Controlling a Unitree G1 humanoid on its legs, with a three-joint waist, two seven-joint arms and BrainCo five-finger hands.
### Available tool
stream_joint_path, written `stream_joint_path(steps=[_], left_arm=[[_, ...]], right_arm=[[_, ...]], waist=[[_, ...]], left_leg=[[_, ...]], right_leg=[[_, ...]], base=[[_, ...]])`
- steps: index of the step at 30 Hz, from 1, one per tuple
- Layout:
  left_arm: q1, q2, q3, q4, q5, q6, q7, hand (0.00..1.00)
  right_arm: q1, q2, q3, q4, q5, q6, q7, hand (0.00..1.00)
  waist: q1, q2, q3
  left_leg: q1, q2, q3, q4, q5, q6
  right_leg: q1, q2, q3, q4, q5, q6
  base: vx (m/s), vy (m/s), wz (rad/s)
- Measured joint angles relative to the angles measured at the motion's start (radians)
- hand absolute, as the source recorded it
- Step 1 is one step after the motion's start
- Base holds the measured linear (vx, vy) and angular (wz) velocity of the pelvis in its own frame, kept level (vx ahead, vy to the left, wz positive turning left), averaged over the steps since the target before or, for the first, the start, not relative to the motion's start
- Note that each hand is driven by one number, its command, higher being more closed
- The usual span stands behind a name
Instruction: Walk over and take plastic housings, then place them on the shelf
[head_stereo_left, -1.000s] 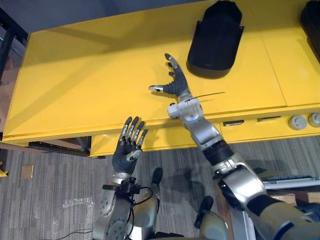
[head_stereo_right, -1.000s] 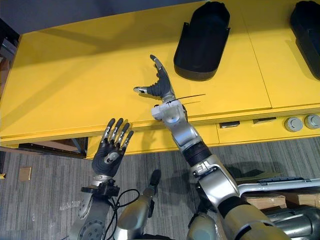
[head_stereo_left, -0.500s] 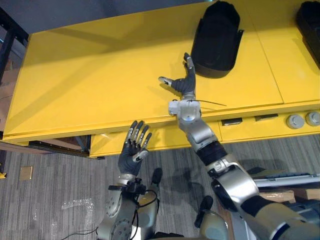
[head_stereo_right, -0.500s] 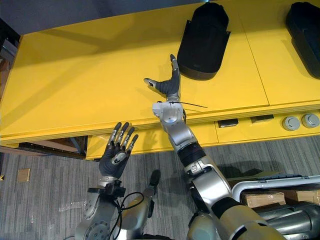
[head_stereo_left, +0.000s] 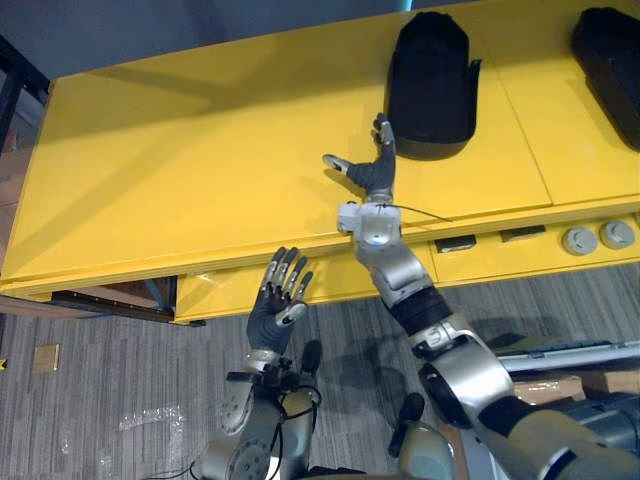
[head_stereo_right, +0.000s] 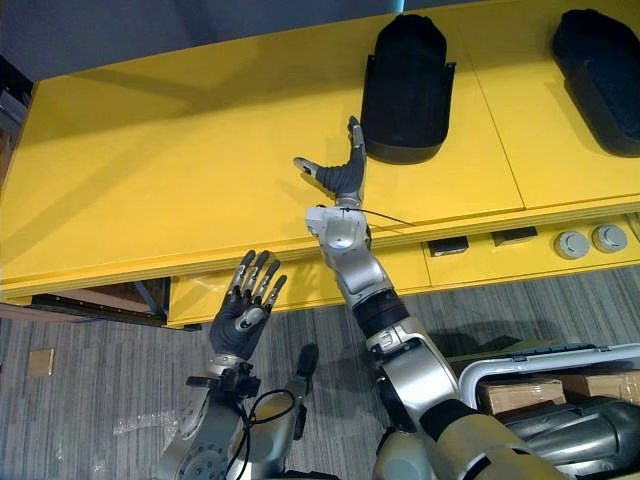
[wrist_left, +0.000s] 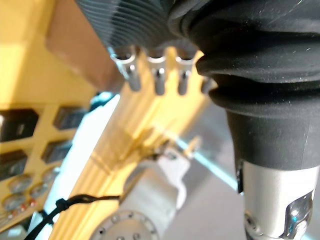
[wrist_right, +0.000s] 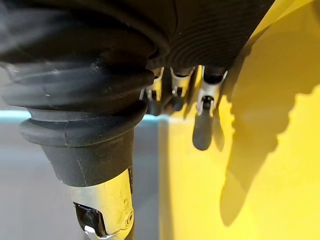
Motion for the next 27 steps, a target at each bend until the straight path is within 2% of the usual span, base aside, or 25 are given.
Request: stream_joint_path(steps=[10, 14, 19, 22, 23, 25, 27], left_arm=[[0.000, -0.001, -0.003, 0.000, 0.000, 0.000, 0.028, 0.00], [-0.003, 0.000, -0.012, 0.000, 0.000, 0.001, 0.029, 0.00], [-0.008, 0.000, -0.020, 0.000, 0.000, 0.000, 0.024, 0.00], [-0.006, 0.001, -0.012, 0.000, 0.000, -0.004, 0.020, 0.00], [0.003, 0.001, 0.007, -0.001, 0.000, -0.006, 0.018, 0.00], [0.016, 0.002, 0.030, -0.001, 0.000, -0.011, 0.005, 0.00], [0.042, 0.004, 0.063, -0.004, 0.004, -0.029, -0.010, 0.00]], right_arm=[[0.007, -0.024, -0.036, -0.002, 0.000, -0.004, -0.009, 0.00], [0.022, -0.034, -0.035, -0.002, 0.001, -0.013, 0.036, 0.00], [0.068, -0.045, -0.029, -0.017, 0.019, -0.059, 0.172, 0.00], [0.171, -0.063, 0.033, -0.184, 0.050, -0.109, 0.268, 0.00], [0.233, -0.067, 0.065, -0.292, 0.066, -0.134, 0.316, 0.00], [0.308, -0.068, 0.104, -0.407, 0.077, -0.149, 0.359, 0.00], [0.463, -0.088, 0.134, -0.619, 0.115, -0.179, 0.422, 0.00]], waist=[[-0.021, 0.000, -0.001], [-0.024, 0.004, -0.010], [-0.026, 0.006, -0.031], [-0.027, 0.002, -0.034], [-0.030, -0.004, -0.041], [-0.030, -0.017, -0.063], [-0.049, -0.048, -0.109]], left_leg=[[0.007, 0.002, 0.013, 0.000, 0.001, 0.001], [0.013, 0.001, 0.023, 0.000, 0.001, 0.001], [0.016, 0.002, 0.026, 0.000, 0.000, 0.000], [0.016, 0.005, 0.032, 0.000, -0.004, -0.001], [0.016, 0.007, 0.042, 0.000, -0.007, 0.001], [0.016, 0.011, 0.058, 0.000, -0.014, 0.001], [0.029, 0.013, 0.080, 0.000, -0.024, 0.001]], right_leg=[[0.000, 0.001, 0.013, -0.004, 0.006, 0.004], [0.003, 0.002, 0.022, -0.014, 0.013, 0.009], [0.015, 0.003, 0.021, -0.036, 0.019, 0.004], [0.017, 0.007, 0.025, -0.053, 0.027, 0.004], [0.017, 0.015, 0.033, -0.065, 0.034, 0.002], [0.018, 0.021, 0.049, -0.089, 0.047, 0.004], [0.035, 0.025, 0.061, -0.118, 0.065, 0.010]], base=[[-0.01, -0.032, -0.03], [0.00, -0.039, -0.08], [0.00, -0.025, -0.01], [0.00, -0.035, -0.08], [0.03, -0.042, -0.22], [0.04, -0.030, -0.25], [0.11, -0.032, -0.27]])
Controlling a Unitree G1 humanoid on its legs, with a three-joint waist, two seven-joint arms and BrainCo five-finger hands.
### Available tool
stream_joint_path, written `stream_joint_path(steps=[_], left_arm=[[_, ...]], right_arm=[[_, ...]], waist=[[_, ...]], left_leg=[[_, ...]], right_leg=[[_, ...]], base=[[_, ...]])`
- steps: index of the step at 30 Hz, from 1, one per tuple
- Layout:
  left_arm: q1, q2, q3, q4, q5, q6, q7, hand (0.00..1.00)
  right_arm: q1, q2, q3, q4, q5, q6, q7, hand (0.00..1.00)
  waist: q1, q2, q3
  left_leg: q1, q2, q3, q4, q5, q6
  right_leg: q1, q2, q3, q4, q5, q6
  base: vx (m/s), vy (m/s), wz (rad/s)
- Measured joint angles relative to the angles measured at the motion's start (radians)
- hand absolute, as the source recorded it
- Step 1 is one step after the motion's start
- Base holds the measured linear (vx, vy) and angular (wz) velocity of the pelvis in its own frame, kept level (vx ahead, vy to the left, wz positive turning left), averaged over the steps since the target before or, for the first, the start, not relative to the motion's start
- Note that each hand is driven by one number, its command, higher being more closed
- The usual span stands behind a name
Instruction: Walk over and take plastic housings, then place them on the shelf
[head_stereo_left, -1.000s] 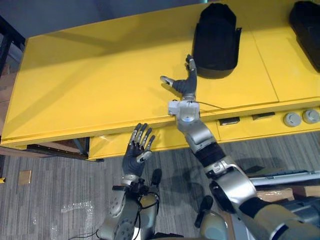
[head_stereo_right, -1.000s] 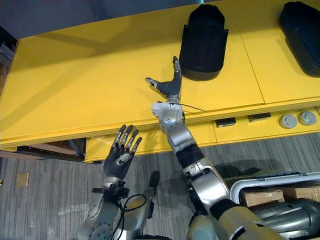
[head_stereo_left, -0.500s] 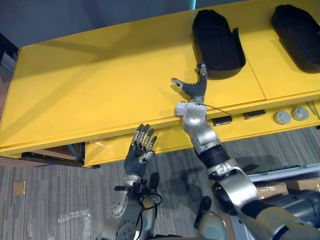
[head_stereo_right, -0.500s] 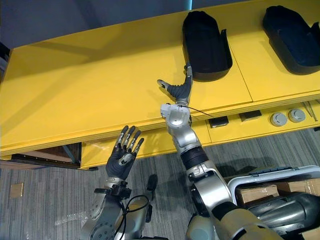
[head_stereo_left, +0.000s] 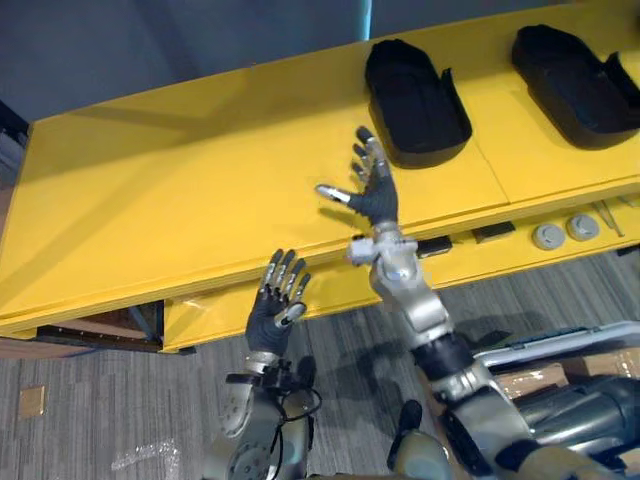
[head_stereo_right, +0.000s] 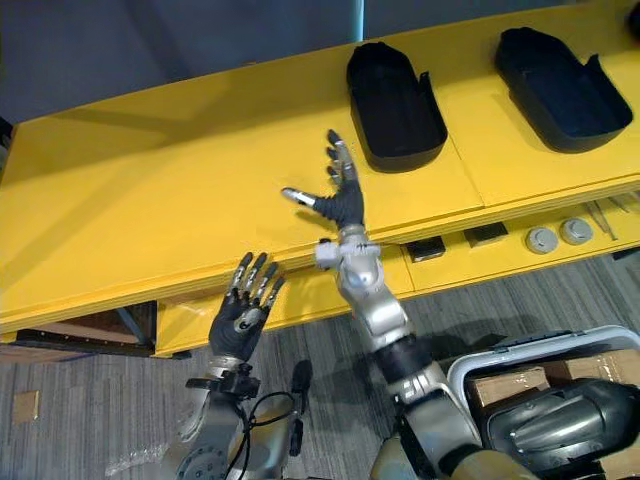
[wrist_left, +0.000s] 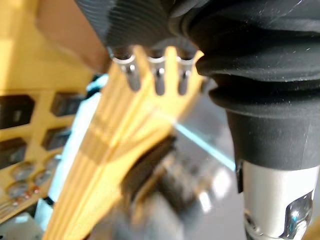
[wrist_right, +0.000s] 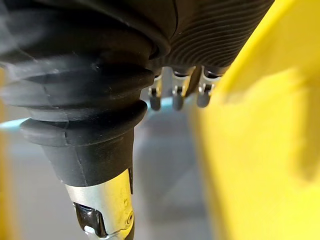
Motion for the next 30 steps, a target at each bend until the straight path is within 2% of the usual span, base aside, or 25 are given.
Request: stream_joint_path(steps=[2, 4, 5, 7, 12, 14, 16, 18, 20, 21, 22, 23, 24, 25, 26, 28, 29, 30], left_arm=[[0.007, 0.010, 0.013, -0.003, 0.007, -0.009, -0.008, 0.00], [0.007, 0.022, 0.018, -0.022, 0.051, -0.011, -0.011, 0.00], [0.005, 0.026, 0.017, -0.028, 0.065, -0.011, -0.014, 0.00], [0.003, 0.032, 0.014, -0.049, 0.084, -0.011, -0.035, 0.00], [-0.006, 0.038, -0.035, -0.062, 0.083, -0.009, -0.063, 0.00], [-0.011, 0.040, -0.065, -0.062, 0.084, -0.008, -0.080, 0.00], [-0.012, 0.039, -0.103, -0.062, 0.085, -0.012, -0.083, 0.00], [-0.017, 0.038, -0.113, -0.062, 0.095, -0.016, -0.058, 0.00], [-0.045, 0.037, -0.126, -0.062, 0.125, -0.024, 0.008, 0.00], [-0.063, 0.037, -0.122, -0.062, 0.130, -0.030, 0.041, 0.00], [-0.080, 0.038, -0.100, -0.061, 0.152, -0.042, 0.083, 0.00], [-0.082, 0.019, -0.059, -0.068, 0.159, -0.050, 0.118, 0.00], [-0.080, 0.008, -0.034, -0.079, 0.159, -0.051, 0.137, 0.00], [-0.057, 0.004, 0.003, -0.097, 0.160, -0.052, 0.166, 0.00], [-0.035, 0.010, 0.034, -0.104, 0.159, -0.052, 0.171, 0.00], [-0.017, 0.016, 0.050, -0.121, 0.159, -0.053, 0.166, 0.00], [-0.017, 0.018, 0.053, -0.130, 0.159, -0.061, 0.163, 0.00], [-0.020, 0.016, 0.054, -0.141, 0.160, -0.080, 0.157, 0.00]], right_arm=[[0.101, -0.020, -0.008, -0.109, 0.000, -0.023, 0.020, 0.00], [0.259, -0.055, -0.070, -0.223, 0.018, -0.059, 0.037, 0.00], [0.298, -0.064, -0.095, -0.243, 0.018, -0.066, 0.040, 0.00], [0.432, -0.086, -0.183, -0.286, 0.015, -0.072, 0.042, 0.00], [0.679, -0.079, -0.267, -0.309, -0.064, -0.061, 0.011, 0.00], [0.758, -0.061, -0.306, -0.323, -0.068, -0.064, -0.009, 0.00], [0.815, -0.034, -0.360, -0.337, -0.067, -0.069, -0.033, 0.00], [0.834, -0.025, -0.375, -0.348, -0.066, -0.070, -0.040, 0.00], [0.849, -0.018, -0.388, -0.354, -0.055, -0.073, -0.042, 0.00], [0.849, -0.017, -0.389, -0.353, -0.049, -0.073, -0.040, 0.00], [0.842, -0.020, -0.388, -0.351, -0.048, -0.073, -0.034, 0.00], [0.822, -0.036, -0.384, -0.351, -0.048, -0.076, -0.015, 0.00], [0.802, -0.050, -0.376, -0.347, -0.048, -0.079, -0.005, 0.00], [0.762, -0.084, -0.356, -0.322, -0.048, -0.098, 0.007, 0.00], [0.727, -0.100, -0.333, -0.284, -0.048, -0.104, 0.009, 0.00], [0.722, -0.100, -0.305, -0.266, -0.021, -0.105, 0.002, 0.00], [0.724, -0.099, -0.291, -0.260, -0.001, -0.104, -0.003, 0.00], [0.728, -0.095, -0.265, -0.243, 0.020, -0.104, -0.007, 0.00]], waist=[[-0.010, -0.020, -0.021], [-0.032, -0.048, -0.057], [-0.038, -0.054, -0.062], [-0.070, -0.065, -0.072], [-0.136, -0.053, -0.115], [-0.151, -0.049, -0.121], [-0.193, -0.046, -0.134], [-0.211, -0.044, -0.137], [-0.245, -0.039, -0.143], [-0.249, -0.039, -0.143], [-0.242, -0.045, -0.139], [-0.216, -0.032, -0.133], [-0.201, -0.018, -0.126], [-0.183, 0.003, -0.122], [-0.181, 0.015, -0.127], [-0.181, 0.015, -0.127], [-0.182, 0.018, -0.130], [-0.172, 0.010, -0.124]], left_leg=[[0.021, 0.003, 0.025, 0.000, -0.013, 0.002], [0.045, 0.007, 0.068, -0.001, -0.031, 0.001], [0.051, 0.009, 0.079, -0.005, -0.034, 0.002], [0.075, 0.019, 0.122, -0.006, -0.051, -0.006], [0.100, 0.042, 0.201, -0.006, -0.063, -0.011], [0.120, 0.054, 0.245, -0.005, -0.074, -0.019], [0.136, 0.067, 0.300, -0.005, -0.090, -0.027], [0.146, 0.074, 0.336, -0.004, -0.101, -0.033], [0.149, 0.081, 0.370, 0.000, -0.113, -0.043], [0.145, 0.083, 0.378, 0.013, -0.121, -0.043], [0.104, 0.085, 0.313, 0.119, -0.185, -0.032], [0.056, 0.093, 0.144, 0.251, -0.288, -0.032], [0.048, 0.096, 0.066, 0.300, -0.338, -0.036], [0.040, 0.096, -0.034, 0.362, -0.417, -0.061], [0.037, 0.083, -0.046, 0.409, -0.463, -0.053], [0.017, 0.067, -0.046, 0.462, -0.504, -0.038], [0.004, 0.060, -0.044, 0.493, -0.521, -0.031], [-0.021, 0.050, -0.038, 0.530, -0.532, -0.021]], right_leg=[[0.013, 0.002, 0.022, -0.010, 0.005, 0.001], [0.013, 0.008, 0.067, -0.023, 0.007, -0.001], [0.011, 0.010, 0.079, -0.025, 0.006, -0.003], [0.006, 0.016, 0.115, -0.030, 0.003, -0.003], [-0.021, 0.038, 0.188, -0.041, 0.020, -0.011], [-0.026, 0.050, 0.228, -0.047, 0.027, -0.012], [-0.041, 0.065, 0.282, -0.062, 0.040, -0.007], [-0.053, 0.075, 0.322, -0.071, 0.049, -0.009], [-0.068, 0.086, 0.357, -0.079, 0.064, -0.005], [-0.079, 0.091, 0.378, -0.079, 0.072, -0.004], [-0.093, 0.096, 0.414, -0.076, 0.082, -0.011], [-0.103, 0.121, 0.467, -0.077, 0.093, -0.010], [-0.104, 0.135, 0.500, -0.080, 0.098, -0.008], [-0.106, 0.160, 0.551, -0.090, 0.103, -0.005], [-0.105, 0.167, 0.584, -0.091, 0.106, 0.001], [-0.111, 0.157, 0.597, -0.085, 0.102, 0.009], [-0.126, 0.154, 0.601, -0.072, 0.099, 0.013], [-0.151, 0.154, 0.617, -0.040, 0.089, 0.024]], base=[[0.08, -0.017, -0.36], [0.05, 0.000, -0.54], [0.01, 0.004, -0.58], [-0.02, -0.004, -0.55], [0.02, -0.022, -0.52], [0.03, -0.037, -0.64], [0.02, -0.037, -0.72], [0.02, -0.026, -0.67], [0.03, -0.025, -0.62], [0.03, -0.021, -0.64], [0.05, -0.019, -0.99], [0.03, 0.008, -1.20], [-0.01, 0.138, -1.54], [-0.05, 0.224, -1.33], [-0.05, 0.255, -1.06], [-0.05, 0.186, -0.31], [-0.07, 0.228, -0.16], [-0.07, 0.250, -0.19]])
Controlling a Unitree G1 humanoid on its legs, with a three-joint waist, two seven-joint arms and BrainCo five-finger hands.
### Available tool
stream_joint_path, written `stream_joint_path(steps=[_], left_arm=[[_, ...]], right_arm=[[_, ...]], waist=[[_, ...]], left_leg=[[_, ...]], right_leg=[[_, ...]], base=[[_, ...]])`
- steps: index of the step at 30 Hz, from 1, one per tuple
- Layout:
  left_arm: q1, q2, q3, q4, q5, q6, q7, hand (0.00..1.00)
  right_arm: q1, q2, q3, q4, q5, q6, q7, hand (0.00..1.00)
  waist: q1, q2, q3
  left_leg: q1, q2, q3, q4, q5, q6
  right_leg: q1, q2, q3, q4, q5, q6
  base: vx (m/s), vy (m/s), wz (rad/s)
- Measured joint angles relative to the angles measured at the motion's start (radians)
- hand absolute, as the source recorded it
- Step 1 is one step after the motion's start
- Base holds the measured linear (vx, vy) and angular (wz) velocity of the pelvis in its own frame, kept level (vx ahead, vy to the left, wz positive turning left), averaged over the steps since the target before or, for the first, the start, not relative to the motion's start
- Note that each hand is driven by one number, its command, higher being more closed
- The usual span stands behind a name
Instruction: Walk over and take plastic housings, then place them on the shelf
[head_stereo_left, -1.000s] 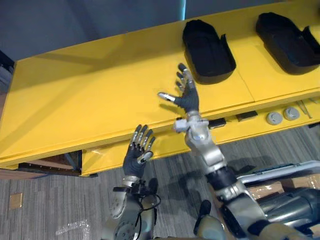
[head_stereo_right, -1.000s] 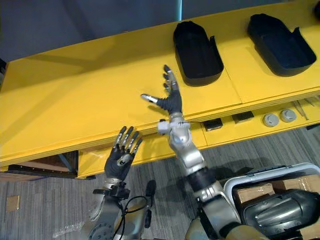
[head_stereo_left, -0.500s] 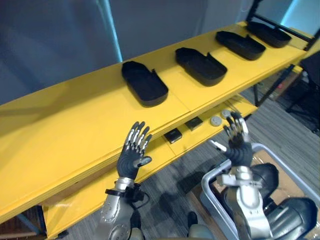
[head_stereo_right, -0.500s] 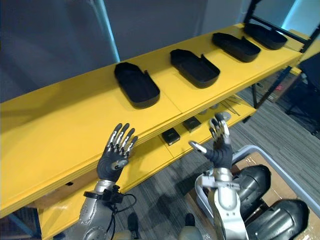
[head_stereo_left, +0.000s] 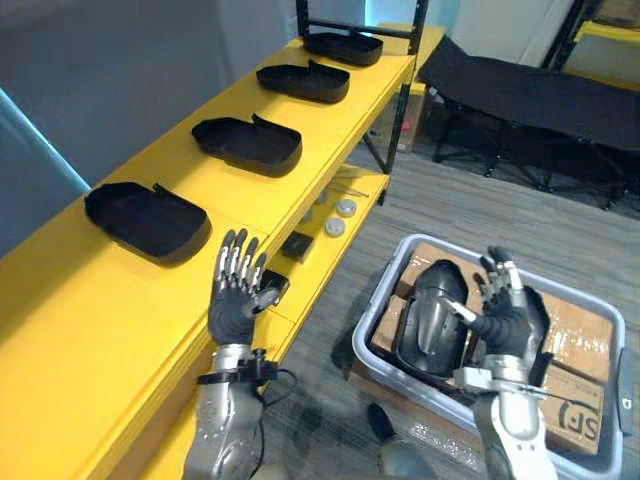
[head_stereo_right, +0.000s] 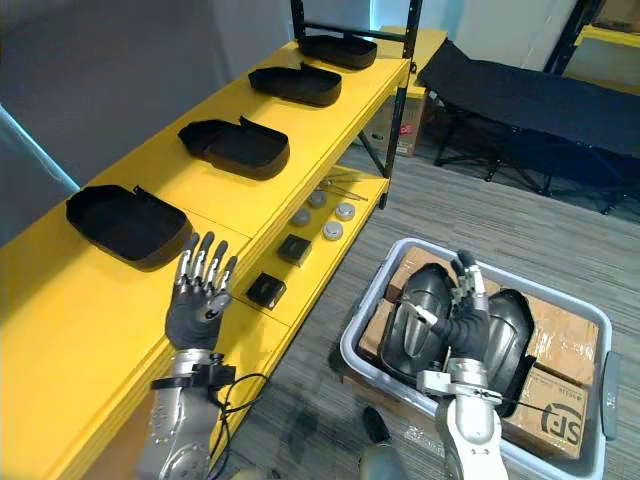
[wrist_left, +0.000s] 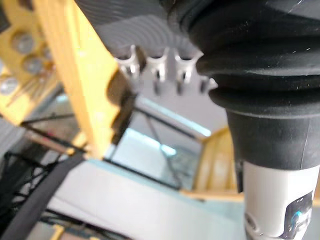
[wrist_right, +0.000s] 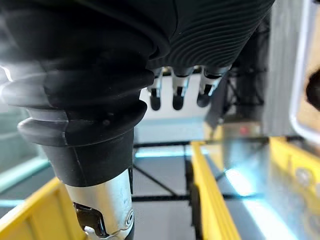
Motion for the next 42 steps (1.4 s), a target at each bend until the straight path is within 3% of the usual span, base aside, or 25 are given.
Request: stream_joint_path(steps=[5, 6, 7, 8, 9, 11, 12, 15, 16, 17, 18, 20, 22, 23, 24, 25, 29, 30, 31, 33, 34, 35, 36, 38, 42], left_arm=[[-0.050, -0.019, -0.002, 0.001, 0.036, -0.022, -0.001, 0.00], [-0.064, -0.016, 0.000, 0.002, 0.041, -0.022, 0.001, 0.00], [-0.071, -0.018, 0.009, 0.001, 0.042, -0.022, 0.011, 0.00], [-0.069, -0.027, 0.020, 0.001, 0.042, -0.022, 0.013, 0.00], [-0.068, -0.031, 0.045, 0.005, 0.039, -0.017, 0.011, 0.00], [-0.063, -0.035, 0.075, 0.005, 0.031, -0.007, 0.004, 0.00], [-0.047, -0.034, 0.096, 0.005, 0.030, -0.004, -0.010, 0.00], [-0.005, -0.033, 0.106, 0.005, 0.013, -0.004, -0.044, 0.00], [0.006, -0.032, 0.106, 0.006, -0.019, -0.003, -0.064, 0.00], [0.011, -0.027, 0.106, 0.006, -0.043, -0.005, -0.080, 0.00], [0.010, -0.025, 0.103, 0.019, -0.062, -0.004, -0.090, 0.00], [0.007, -0.039, 0.075, 0.026, -0.098, -0.004, -0.119, 0.00], [-0.017, -0.039, 0.046, 0.028, -0.098, -0.009, -0.154, 0.00], [-0.030, -0.042, 0.039, 0.038, -0.098, -0.012, -0.164, 0.00], [-0.068, -0.049, 0.003, 0.073, -0.105, -0.012, -0.165, 0.00], [-0.098, -0.049, -0.044, 0.093, -0.127, -0.012, -0.165, 0.00], [-0.150, -0.075, -0.155, 0.160, -0.132, -0.012, -0.155, 0.00], [-0.150, -0.082, -0.168, 0.163, -0.119, -0.012, -0.154, 0.00], [-0.155, -0.088, -0.197, 0.163, -0.099, -0.011, -0.152, 0.00], [-0.173, -0.087, -0.219, 0.163, -0.082, -0.005, -0.147, 0.00], [-0.187, -0.085, -0.219, 0.161, -0.085, -0.001, -0.148, 0.00], [-0.191, -0.080, -0.219, 0.161, -0.086, 0.004, -0.150, 0.00], [-0.194, -0.068, -0.219, 0.161, -0.088, 0.030, -0.164, 0.00], [-0.182, -0.038, -0.224, 0.160, -0.080, 0.058, -0.168, 0.00], [-0.164, -0.027, -0.242, 0.156, -0.020, 0.103, -0.149, 0.00]], right_arm=[[0.022, 0.046, 0.012, 0.073, 0.000, -0.018, -0.006, 0.00], [0.034, 0.055, 0.007, 0.080, 0.001, -0.040, 0.013, 0.00], [0.039, 0.061, 0.004, 0.081, 0.002, -0.058, 0.037, 0.00], [0.030, 0.063, 0.006, 0.081, 0.003, -0.065, 0.052, 0.00], [0.008, 0.065, 0.016, 0.081, 0.009, -0.078, 0.064, 0.00], [-0.033, 0.066, 0.028, 0.081, 0.010, -0.077, 0.066, 0.00], [-0.066, 0.075, 0.041, 0.082, 0.006, -0.076, 0.046, 0.00], [-0.100, 0.084, 0.075, 0.108, -0.001, -0.068, 0.015, 0.00], [-0.108, 0.092, 0.076, 0.127, -0.003, -0.068, 0.002, 0.00], [-0.105, 0.098, 0.076, 0.139, -0.005, -0.067, -0.008, 0.00], [-0.104, 0.098, 0.071, 0.161, -0.009, -0.064, -0.020, 0.00], [-0.108, 0.080, 0.061, 0.165, -0.023, -0.054, -0.033, 0.00], [-0.105, 0.071, 0.052, 0.163, -0.049, -0.045, -0.034, 0.00], [-0.108, 0.068, 0.051, 0.163, -0.049, -0.040, -0.034, 0.00], [-0.109, 0.056, 0.040, 0.162, -0.050, -0.025, -0.034, 0.00], [-0.108, 0.047, 0.024, 0.162, -0.058, -0.010, -0.035, 0.00], [-0.095, 0.039, -0.059, 0.155, -0.079, 0.021, -0.035, 0.00], [-0.092, 0.038, -0.074, 0.156, -0.084, 0.021, -0.043, 0.00], [-0.096, 0.036, -0.101, 0.155, -0.092, 0.024, -0.058, 0.00], [-0.113, 0.035, -0.099, 0.165, -0.091, 0.047, -0.078, 0.00], [-0.137, 0.037, -0.096, 0.184, -0.094, 0.057, -0.096, 0.00], [-0.154, 0.042, -0.098, 0.204, -0.100, 0.062, -0.106, 0.00], [-0.182, 0.057, -0.096, 0.248, -0.118, 0.076, -0.144, 0.00], [-0.216, 0.071, -0.101, 0.319, -0.116, 0.085, -0.185, 0.00], [-0.346, 0.056, -0.146, 0.485, -0.112, 0.126, -0.253, 0.00]], waist=[[0.008, -0.022, 0.034], [0.009, -0.026, 0.047], [0.010, -0.023, 0.048], [0.015, -0.006, 0.054], [0.016, -0.003, 0.056], [0.040, 0.000, 0.059], [0.059, 0.010, 0.065], [0.075, 0.006, 0.063], [0.083, -0.006, 0.056], [0.085, -0.025, 0.049], [0.085, -0.020, 0.047], [0.081, 0.012, 0.048], [0.062, 0.004, 0.052], [0.054, 0.014, 0.057], [0.025, 0.043, 0.072], [0.011, 0.046, 0.073], [-0.022, 0.034, 0.082], [-0.023, 0.036, 0.081], [-0.021, 0.047, 0.087], [-0.019, 0.058, 0.093], [-0.012, 0.062, 0.100], [-0.007, 0.046, 0.114], [0.013, 0.024, 0.128], [0.039, 0.005, 0.139], [0.060, 0.002, 0.143]], left_leg=[[-0.013, -0.029, 0.032, 0.126, -0.061, 0.039], [-0.002, -0.027, 0.061, 0.139, -0.069, 0.052], [0.001, -0.012, 0.091, 0.132, -0.064, 0.074], [0.000, 0.007, 0.113, 0.121, -0.055, 0.087], [-0.005, 0.024, 0.136, 0.102, -0.030, 0.089], [0.002, 0.044, 0.162, 0.065, 0.007, 0.082], [0.002, 0.075, 0.168, 0.053, 0.024, 0.063], [0.004, 0.130, 0.171, 0.031, 0.051, 0.019], [0.005, 0.148, 0.170, 0.013, 0.068, -0.012], [0.003, 0.154, 0.168, 0.000, 0.082, -0.037], [0.004, 0.175, 0.137, -0.030, 0.101, -0.068], [0.027, 0.211, 0.120, -0.121, 0.152, -0.098], [0.066, 0.240, 0.164, -0.178, 0.189, -0.141], [0.066, 0.258, 0.170, -0.174, 0.190, -0.143], [0.065, 0.286, 0.148, -0.171, 0.202, -0.124], [0.064, 0.291, 0.146, -0.167, 0.223, -0.092], [0.048, 0.267, 0.175, -0.155, 0.298, 0.020], [0.039, 0.257, 0.173, -0.148, 0.290, 0.017], [0.026, 0.213, 0.158, -0.134, 0.264, -0.018], [0.029, 0.154, 0.144, -0.189, 0.233, -0.018], [0.037, 0.127, 0.133, -0.234, 0.232, -0.060], [0.041, 0.108, 0.136, -0.240, 0.236, -0.068], [0.042, 0.084, 0.147, -0.235, 0.235, -0.065], [0.035, 0.062, 0.148, -0.215, 0.225, -0.053], [-0.005, 0.040, 0.127, -0.190, 0.217, -0.050]], right_leg=[[-0.022, -0.003, 0.078, 0.038, 0.022, 0.043], [-0.010, -0.007, 0.064, 0.027, 0.051, 0.035], [-0.004, -0.007, 0.038, -0.031, 0.140, 0.002], [-0.002, -0.009, 0.023, -0.053, 0.168, -0.014], [-0.042, 0.000, -0.060, 0.087, 0.071, -0.056], [-0.074, -0.021, -0.110, 0.287, -0.051, -0.079], [-0.071, -0.055, -0.144, 0.402, -0.110, -0.104], [-0.036, -0.116, -0.173, 0.492, -0.145, -0.127], [-0.012, -0.143, -0.178, 0.485, -0.137, -0.132], [0.006, -0.159, -0.184, 0.453, -0.093, -0.121], [0.021, -0.131, -0.208, 0.406, -0.122, -0.078], [0.020, -0.097, -0.228, 0.334, -0.140, -0.054], [0.025, -0.087, -0.301, 0.287, -0.222, 0.016], [0.023, -0.073, -0.313, 0.285, -0.239, 0.011], [0.019, -0.038, -0.322, 0.310, -0.244, -0.007], [-0.010, -0.027, -0.312, 0.345, -0.256, -0.024], [-0.023, -0.039, -0.304, 0.341, -0.256, -0.045], [-0.021, -0.047, -0.304, 0.326, -0.249, -0.050], [-0.008, -0.069, -0.303, 0.276, -0.216, -0.046], [-0.006, -0.095, -0.306, 0.216, -0.159, -0.014], [-0.011, -0.118, -0.301, 0.207, -0.140, 0.006], [-0.010, -0.136, -0.297, 0.201, -0.132, 0.015], [-0.003, -0.162, -0.294, 0.176, -0.108, 0.026], [0.030, -0.187, -0.303, 0.115, -0.072, 0.034], [0.045, -0.213, -0.332, 0.060, -0.042, 0.041]], base=[[-0.07, 0.209, -0.52], [-0.15, 0.150, -0.71], [-0.17, 0.122, -0.79], [-0.19, 0.077, -0.73], [-0.13, 0.072, -0.57], [-0.11, 0.034, -0.51], [-0.10, -0.061, -0.44], [-0.09, -0.217, -0.28], [-0.08, -0.381, -0.20], [-0.08, -0.494, -0.26], [-0.05, -0.422, -0.32], [-0.03, -0.368, -0.51], [-0.04, -0.402, -0.63], [-0.06, -0.322, -0.40], [-0.08, -0.253, -0.23], [-0.10, -0.208, -0.20], [-0.09, -0.122, -0.11], [-0.07, 0.007, 0.13], [-0.07, 0.094, 0.10], [-0.09, 0.155, 0.15], [-0.08, 0.156, 0.15], [-0.10, 0.194, 0.03], [-0.09, 0.157, -0.06], [-0.09, 0.165, 0.00], [-0.04, 0.094, 0.15]])
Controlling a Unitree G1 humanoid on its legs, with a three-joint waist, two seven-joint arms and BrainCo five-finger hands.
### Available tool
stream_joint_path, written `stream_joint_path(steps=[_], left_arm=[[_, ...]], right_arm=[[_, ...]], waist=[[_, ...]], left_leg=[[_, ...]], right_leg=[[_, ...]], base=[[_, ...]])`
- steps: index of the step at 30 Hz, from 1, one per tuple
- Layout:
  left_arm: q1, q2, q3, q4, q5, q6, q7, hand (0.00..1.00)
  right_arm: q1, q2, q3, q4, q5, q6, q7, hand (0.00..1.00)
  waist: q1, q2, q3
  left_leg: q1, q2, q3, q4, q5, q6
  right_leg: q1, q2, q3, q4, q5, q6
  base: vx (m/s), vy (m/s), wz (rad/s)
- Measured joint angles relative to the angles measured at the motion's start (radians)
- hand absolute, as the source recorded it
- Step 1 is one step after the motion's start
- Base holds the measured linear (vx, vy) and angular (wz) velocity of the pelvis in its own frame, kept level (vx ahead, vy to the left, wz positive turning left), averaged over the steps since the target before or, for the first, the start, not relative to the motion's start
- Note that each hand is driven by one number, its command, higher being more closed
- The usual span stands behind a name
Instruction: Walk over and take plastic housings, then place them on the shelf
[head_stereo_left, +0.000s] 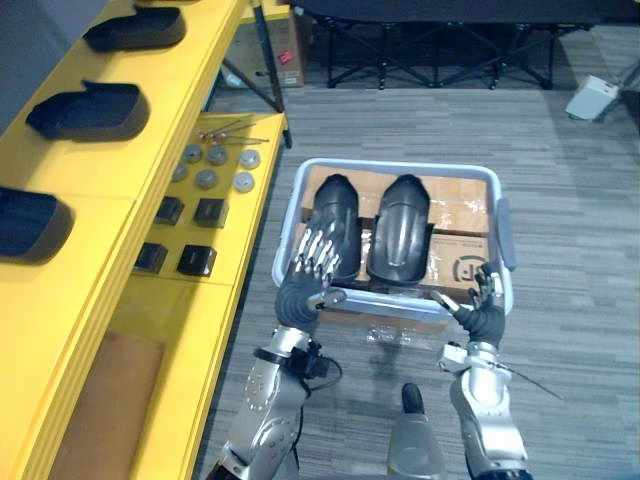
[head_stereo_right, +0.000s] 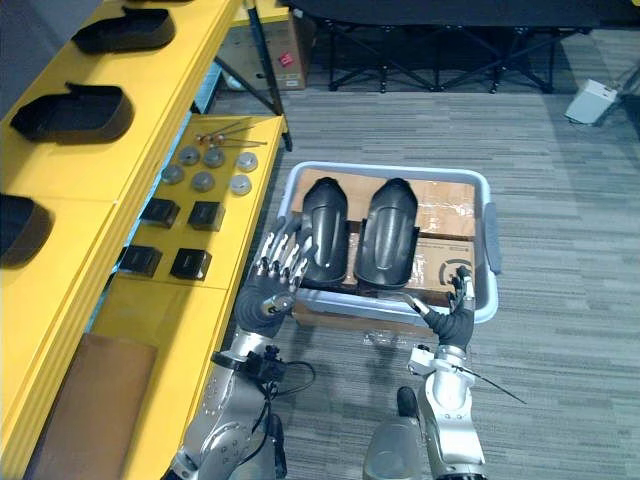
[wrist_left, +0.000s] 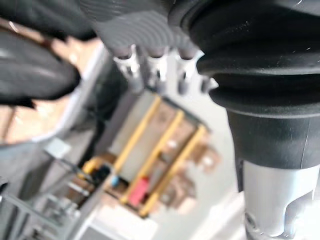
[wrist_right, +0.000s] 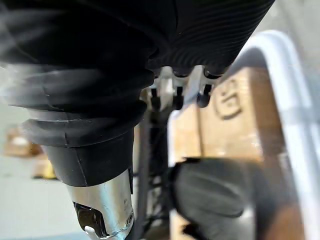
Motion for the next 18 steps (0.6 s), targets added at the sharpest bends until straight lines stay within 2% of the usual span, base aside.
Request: stream_joint_path(steps=[3, 5, 6, 8, 11, 14, 18], left_arm=[[-0.009, 0.011, -0.029, 0.000, 0.062, 0.025, 0.058, 0.00], [-0.011, 0.013, -0.030, 0.002, 0.062, 0.043, 0.070, 0.00], [-0.011, 0.021, -0.030, 0.003, 0.061, 0.046, 0.070, 0.00], [-0.009, 0.029, -0.031, 0.006, 0.061, 0.046, 0.066, 0.00], [0.011, 0.037, -0.032, 0.031, 0.052, 0.045, 0.059, 0.00], [0.027, 0.046, -0.033, 0.060, 0.051, 0.044, 0.060, 0.00], [0.026, 0.053, -0.034, 0.076, 0.043, 0.043, 0.060, 0.00]], right_arm=[[-0.137, -0.068, -0.041, 0.137, 0.004, 0.045, -0.030, 0.00], [-0.232, -0.120, -0.073, 0.216, 0.010, 0.070, -0.054, 0.00], [-0.289, -0.157, -0.084, 0.264, 0.022, 0.078, -0.077, 0.00], [-0.341, -0.197, -0.096, 0.300, 0.033, 0.079, -0.124, 0.00], [-0.398, -0.231, -0.115, 0.313, 0.036, 0.066, -0.187, 0.00], [-0.453, -0.272, -0.115, 0.329, 0.036, 0.060, -0.214, 0.00], [-0.522, -0.341, -0.137, 0.445, 0.073, 0.065, -0.218, 0.00]], waist=[[0.003, 0.012, 0.010], [0.006, 0.026, 0.025], [0.020, 0.031, 0.046], [0.034, 0.043, 0.060], [0.059, 0.042, 0.080], [0.059, 0.043, 0.094], [0.067, 0.049, 0.114]], left_leg=[[-0.050, 0.004, -0.042, 0.025, 0.005, -0.005], [-0.076, 0.002, -0.064, 0.038, 0.006, -0.005], [-0.078, 0.003, -0.071, 0.044, 0.006, -0.004], [-0.101, 0.001, -0.094, 0.059, 0.006, -0.004], [-0.114, -0.002, -0.117, 0.070, 0.006, -0.004], [-0.137, -0.003, -0.132, 0.096, 0.000, 0.001], [-0.165, 0.000, -0.144, 0.140, -0.020, 0.002]], right_leg=[[0.000, 0.007, -0.041, -0.024, 0.018, -0.002], [0.002, 0.007, -0.062, -0.031, 0.028, -0.004], [0.007, 0.008, -0.074, -0.032, 0.030, -0.005], [0.010, 0.009, -0.093, -0.032, 0.031, -0.005], [0.016, 0.010, -0.115, -0.029, 0.031, -0.005], [0.014, 0.011, -0.132, -0.023, 0.030, -0.006], [0.007, 0.016, -0.136, -0.011, 0.027, -0.009]], base=[[0.00, 0.009, 0.32], [0.00, 0.017, 0.28], [-0.03, 0.017, 0.25], [-0.03, 0.010, 0.28], [-0.02, 0.014, 0.20], [-0.03, 0.022, 0.13], [-0.05, 0.028, 0.02]])
